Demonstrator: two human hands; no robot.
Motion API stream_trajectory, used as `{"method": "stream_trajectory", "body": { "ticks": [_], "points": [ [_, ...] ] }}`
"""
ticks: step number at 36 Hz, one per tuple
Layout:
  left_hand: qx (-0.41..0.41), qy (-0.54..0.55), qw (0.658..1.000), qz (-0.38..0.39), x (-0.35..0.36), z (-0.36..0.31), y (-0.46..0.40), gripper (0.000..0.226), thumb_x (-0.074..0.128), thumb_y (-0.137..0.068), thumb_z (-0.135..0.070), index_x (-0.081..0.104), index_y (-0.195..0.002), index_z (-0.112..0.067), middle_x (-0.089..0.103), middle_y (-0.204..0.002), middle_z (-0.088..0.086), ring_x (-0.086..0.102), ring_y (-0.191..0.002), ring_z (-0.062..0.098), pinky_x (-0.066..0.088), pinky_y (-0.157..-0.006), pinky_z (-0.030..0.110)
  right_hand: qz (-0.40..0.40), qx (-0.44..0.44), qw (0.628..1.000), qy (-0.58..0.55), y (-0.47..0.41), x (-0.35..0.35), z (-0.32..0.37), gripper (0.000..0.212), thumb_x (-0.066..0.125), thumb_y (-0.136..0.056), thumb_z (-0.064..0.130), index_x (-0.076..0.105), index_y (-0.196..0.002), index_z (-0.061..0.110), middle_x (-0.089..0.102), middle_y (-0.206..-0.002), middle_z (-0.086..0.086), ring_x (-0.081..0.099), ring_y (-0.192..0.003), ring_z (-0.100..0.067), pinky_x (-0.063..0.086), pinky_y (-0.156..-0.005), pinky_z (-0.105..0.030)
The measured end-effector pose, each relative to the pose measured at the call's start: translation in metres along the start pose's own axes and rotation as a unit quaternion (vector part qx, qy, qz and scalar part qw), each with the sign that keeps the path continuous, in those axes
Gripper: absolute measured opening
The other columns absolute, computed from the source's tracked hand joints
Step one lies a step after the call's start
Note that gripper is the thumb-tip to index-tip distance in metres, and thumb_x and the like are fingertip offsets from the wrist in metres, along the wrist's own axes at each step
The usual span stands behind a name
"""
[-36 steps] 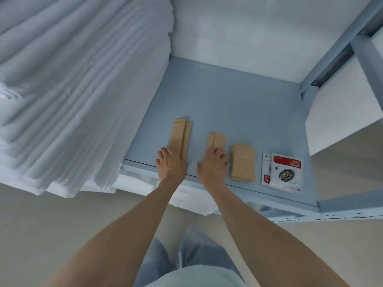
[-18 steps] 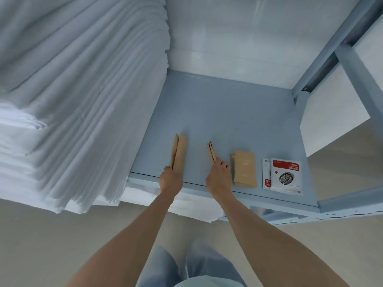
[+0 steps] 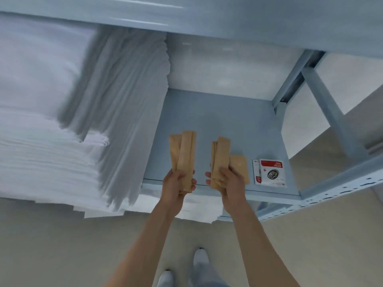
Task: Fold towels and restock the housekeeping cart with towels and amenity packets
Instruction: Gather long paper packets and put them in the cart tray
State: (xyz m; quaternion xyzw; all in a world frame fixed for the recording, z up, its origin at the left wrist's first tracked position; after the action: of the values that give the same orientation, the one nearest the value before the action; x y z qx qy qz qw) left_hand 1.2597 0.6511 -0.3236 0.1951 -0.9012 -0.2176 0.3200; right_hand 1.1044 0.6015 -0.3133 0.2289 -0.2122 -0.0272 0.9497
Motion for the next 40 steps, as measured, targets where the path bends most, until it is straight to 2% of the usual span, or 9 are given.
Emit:
{"method": "stream_trajectory", "body": {
  "ticks": [2, 6, 9, 12, 18, 22, 27, 36, 40],
  "points": [
    [0.008, 0.002, 0.999, 0.033, 0.011, -0.009, 0.013, 0.027, 0.044, -0.091, -0.001, 0.059, -0.113, -0.001, 0.067, -0.086, 0.012, 0.058, -0.063, 0.023, 0.048, -0.056, 0.032, 0.004, -0.016, 1.0, -0.027, 0.019, 0.006, 0.011, 0.023, 0.048, -0.097, 0.002, 0.061, -0.115, -0.005, 0.069, -0.1, -0.022, 0.072, -0.074, -0.034, 0.057, -0.056, -0.036],
    [0.008, -0.006, 0.996, 0.084, 0.032, -0.02, 0.04, 0.024, 0.048, -0.095, -0.009, 0.06, -0.114, -0.001, 0.066, -0.091, 0.013, 0.058, -0.065, 0.023, 0.048, -0.057, 0.032, -0.013, -0.054, 0.997, -0.049, 0.054, 0.011, 0.024, 0.02, 0.048, -0.099, 0.004, 0.062, -0.113, 0.0, 0.067, -0.09, -0.016, 0.071, -0.073, -0.029, 0.056, -0.054, -0.034],
    [-0.005, -0.016, 0.994, 0.111, 0.043, -0.019, 0.06, 0.033, 0.049, -0.096, -0.014, 0.058, -0.121, 0.006, 0.063, -0.092, 0.016, 0.056, -0.066, 0.024, 0.046, -0.06, 0.033, -0.018, -0.065, 0.996, -0.062, 0.08, 0.01, 0.028, 0.02, 0.048, -0.1, 0.006, 0.063, -0.112, -0.001, 0.07, -0.088, -0.018, 0.071, -0.07, -0.027, 0.056, -0.053, -0.033],
    [-0.025, -0.013, 0.991, 0.132, 0.053, -0.011, 0.078, 0.041, 0.049, -0.097, -0.017, 0.055, -0.124, 0.013, 0.06, -0.087, 0.019, 0.055, -0.069, 0.027, 0.045, -0.065, 0.036, -0.016, -0.061, 0.996, -0.068, 0.103, 0.003, 0.032, 0.025, 0.049, -0.1, 0.009, 0.062, -0.116, -0.004, 0.069, -0.09, -0.025, 0.067, -0.069, -0.029, 0.056, -0.057, -0.034],
    [-0.061, -0.005, 0.983, 0.173, 0.076, 0.016, 0.113, 0.037, 0.048, -0.098, -0.017, 0.057, -0.123, 0.009, 0.064, -0.084, 0.017, 0.058, -0.067, 0.027, 0.049, -0.06, 0.032, -0.042, -0.088, 0.993, -0.069, 0.14, -0.035, 0.046, 0.03, 0.046, -0.1, 0.01, 0.064, -0.119, -0.004, 0.069, -0.094, -0.026, 0.065, -0.07, -0.03, 0.056, -0.059, -0.035],
    [-0.072, -0.03, 0.976, 0.205, 0.099, 0.037, 0.134, 0.037, 0.05, -0.097, -0.017, 0.057, -0.124, 0.008, 0.064, -0.087, 0.018, 0.058, -0.065, 0.025, 0.05, -0.055, 0.03, -0.077, -0.111, 0.986, -0.094, 0.164, -0.07, 0.055, 0.028, 0.044, -0.1, 0.012, 0.066, -0.111, -0.003, 0.069, -0.086, -0.023, 0.065, -0.067, -0.028, 0.054, -0.054, -0.033],
    [-0.066, -0.059, 0.97, 0.228, 0.127, 0.067, 0.163, 0.035, 0.053, -0.097, -0.016, 0.055, -0.127, 0.002, 0.072, -0.091, 0.012, 0.061, -0.062, 0.022, 0.049, -0.052, 0.03, -0.13, -0.134, 0.973, -0.132, 0.197, -0.126, 0.067, 0.026, 0.046, -0.099, 0.011, 0.066, -0.11, -0.002, 0.07, -0.085, -0.017, 0.07, -0.071, -0.022, 0.054, -0.052, -0.028],
    [-0.059, -0.09, 0.95, 0.294, 0.196, 0.158, 0.251, 0.034, 0.058, -0.099, -0.022, 0.059, -0.126, -0.001, 0.07, -0.098, 0.015, 0.06, -0.064, 0.021, 0.047, -0.052, 0.029, -0.15, -0.189, 0.952, -0.189, 0.285, -0.243, 0.1, 0.024, 0.047, -0.098, 0.011, 0.068, -0.105, 0.003, 0.072, -0.083, -0.01, 0.07, -0.072, -0.02, 0.053, -0.051, -0.028],
    [-0.04, -0.111, 0.947, 0.298, 0.226, 0.204, 0.303, 0.037, 0.062, -0.098, -0.025, 0.059, -0.125, 0.001, 0.07, -0.098, 0.013, 0.061, -0.066, 0.019, 0.049, -0.054, 0.028, -0.156, -0.209, 0.943, -0.205, 0.329, -0.302, 0.108, 0.023, 0.046, -0.098, 0.013, 0.068, -0.101, 0.004, 0.073, -0.084, -0.008, 0.07, -0.074, -0.021, 0.052, -0.052, -0.028]
  ]
}}
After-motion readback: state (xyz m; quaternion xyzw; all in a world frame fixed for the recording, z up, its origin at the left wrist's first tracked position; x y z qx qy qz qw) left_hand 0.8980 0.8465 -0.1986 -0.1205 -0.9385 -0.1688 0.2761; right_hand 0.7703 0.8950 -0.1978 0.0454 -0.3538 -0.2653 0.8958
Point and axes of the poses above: each hand's wrist, its own y-axis away from the middle knuckle, its own x-axis out of the palm, z = x × y, the point moved 6 cm from there along -y, towards the middle knuckle
